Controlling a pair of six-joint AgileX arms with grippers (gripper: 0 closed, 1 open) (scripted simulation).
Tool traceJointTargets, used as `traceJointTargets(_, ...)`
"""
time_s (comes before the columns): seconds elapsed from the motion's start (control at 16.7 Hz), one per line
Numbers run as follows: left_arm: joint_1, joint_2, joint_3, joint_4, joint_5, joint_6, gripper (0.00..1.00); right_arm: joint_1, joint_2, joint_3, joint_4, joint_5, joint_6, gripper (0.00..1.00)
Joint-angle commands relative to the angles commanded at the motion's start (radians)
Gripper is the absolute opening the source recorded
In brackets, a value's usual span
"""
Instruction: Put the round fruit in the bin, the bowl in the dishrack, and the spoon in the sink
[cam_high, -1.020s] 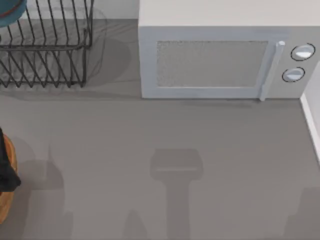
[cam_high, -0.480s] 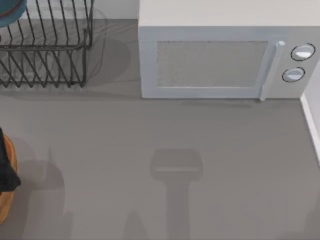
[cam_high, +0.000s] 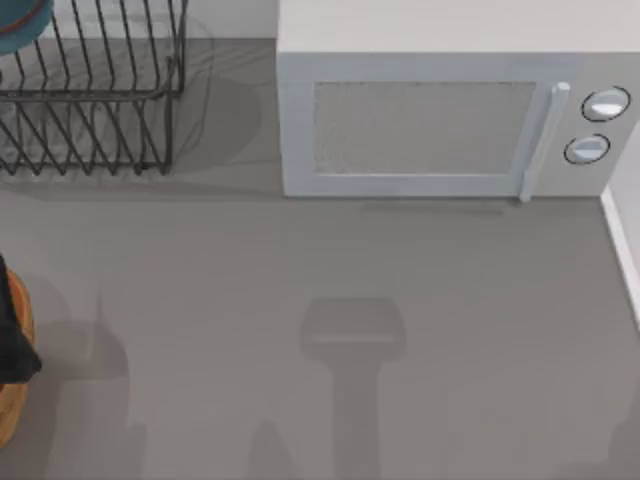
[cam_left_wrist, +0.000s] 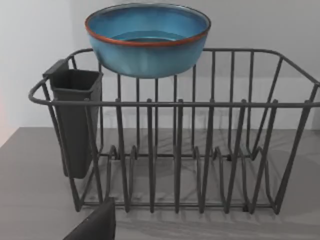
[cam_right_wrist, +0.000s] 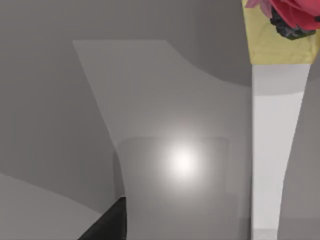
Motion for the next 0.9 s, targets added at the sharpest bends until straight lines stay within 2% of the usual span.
traceJointTargets(0.42,0.0,0.0,0.0,0.0,0.0,0.0,1.0,0.0,0.0,0.0,0.0,0.0,0.0,0.02)
traceJointTargets(0.9,0.0,0.0,0.0,0.0,0.0,0.0,1.0,0.0,0.0,0.0,0.0,0.0,0.0,0.0)
